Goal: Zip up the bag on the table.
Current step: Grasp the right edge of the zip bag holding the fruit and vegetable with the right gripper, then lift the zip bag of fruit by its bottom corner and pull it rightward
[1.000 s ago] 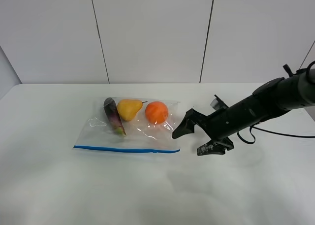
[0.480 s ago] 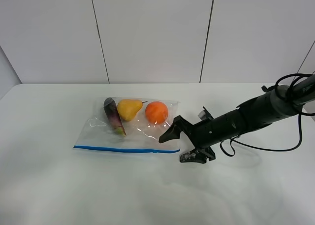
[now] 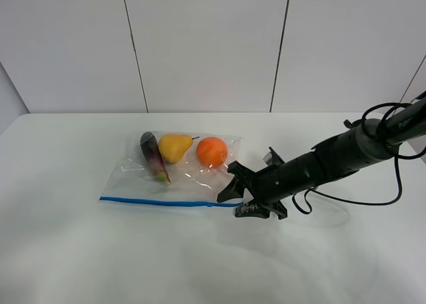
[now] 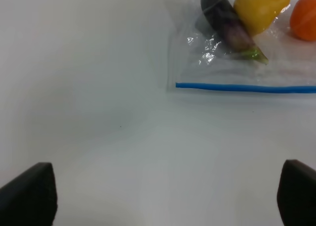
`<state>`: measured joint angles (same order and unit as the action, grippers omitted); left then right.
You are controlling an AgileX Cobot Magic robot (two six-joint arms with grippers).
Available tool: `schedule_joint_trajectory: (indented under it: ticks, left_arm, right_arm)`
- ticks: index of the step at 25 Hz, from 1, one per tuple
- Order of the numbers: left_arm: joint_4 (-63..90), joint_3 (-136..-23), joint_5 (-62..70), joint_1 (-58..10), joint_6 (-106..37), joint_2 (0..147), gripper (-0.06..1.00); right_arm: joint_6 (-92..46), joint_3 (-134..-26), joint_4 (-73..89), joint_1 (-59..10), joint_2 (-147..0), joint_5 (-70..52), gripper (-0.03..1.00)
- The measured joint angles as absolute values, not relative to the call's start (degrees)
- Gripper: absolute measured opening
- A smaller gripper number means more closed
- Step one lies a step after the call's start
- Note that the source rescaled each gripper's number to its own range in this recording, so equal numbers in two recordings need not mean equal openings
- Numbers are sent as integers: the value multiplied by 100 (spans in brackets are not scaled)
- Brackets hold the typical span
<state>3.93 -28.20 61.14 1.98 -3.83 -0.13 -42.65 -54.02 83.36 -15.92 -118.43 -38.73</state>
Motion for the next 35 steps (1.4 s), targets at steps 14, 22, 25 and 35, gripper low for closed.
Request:
schedule_joint_trajectory:
  ticks: [14, 22, 25, 35]
  left_arm:
    - [393, -2820, 6114, 198, -383, -13, 100]
    - [393, -2820, 6114, 198, -383, -13, 100]
    - [393, -2820, 6114, 198, -383, -13, 100]
    - [393, -2820, 6114, 198, -383, -13, 100]
  right_arm:
    - [-4324, -5402, 8350, -1592, -11843, -3454, 40]
    - [-4616, -5402, 8508, -1598, -11843, -3477, 34]
    - [-4616, -5402, 8508, -1598, -11843, -3484, 22]
    - [-4616, -5402, 8510, -1598, -11843, -3485, 4]
